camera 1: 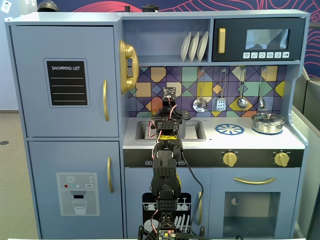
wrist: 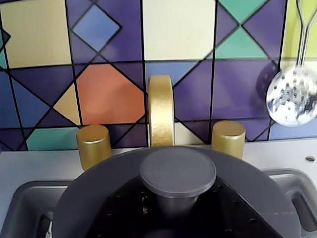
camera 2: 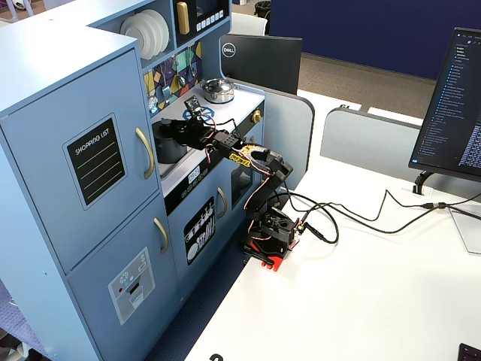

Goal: Pick up the lid from the counter and put it on the gray recipient

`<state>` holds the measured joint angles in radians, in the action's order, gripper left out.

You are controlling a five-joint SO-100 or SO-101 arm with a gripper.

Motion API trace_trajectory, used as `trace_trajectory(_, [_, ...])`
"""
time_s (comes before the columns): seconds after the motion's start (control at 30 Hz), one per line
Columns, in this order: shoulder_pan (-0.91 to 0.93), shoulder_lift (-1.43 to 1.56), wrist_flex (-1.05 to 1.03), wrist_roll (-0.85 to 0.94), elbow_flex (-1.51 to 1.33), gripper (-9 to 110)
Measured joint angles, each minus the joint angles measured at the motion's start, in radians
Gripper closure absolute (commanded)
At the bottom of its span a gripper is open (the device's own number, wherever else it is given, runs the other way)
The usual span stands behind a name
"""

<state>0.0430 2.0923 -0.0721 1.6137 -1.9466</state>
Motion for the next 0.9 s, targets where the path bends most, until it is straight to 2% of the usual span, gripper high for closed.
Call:
trace_trajectory(0.17, [0.000, 0.000, 0.048, 0.015, -0.028, 102])
trace_trajectory(0.3, [0.009, 0.000, 0.058, 0.021, -0.029, 81])
trace_trajectory(0.43, [0.023, 0.000, 0.060, 0.025, -0.029, 72])
trace_trajectory(0.7, [0.015, 0.058, -0.017, 0.028, -0.029, 71])
trace_trajectory(0.9, [0.015, 0.282, -0.324, 0.034, -0.028, 75])
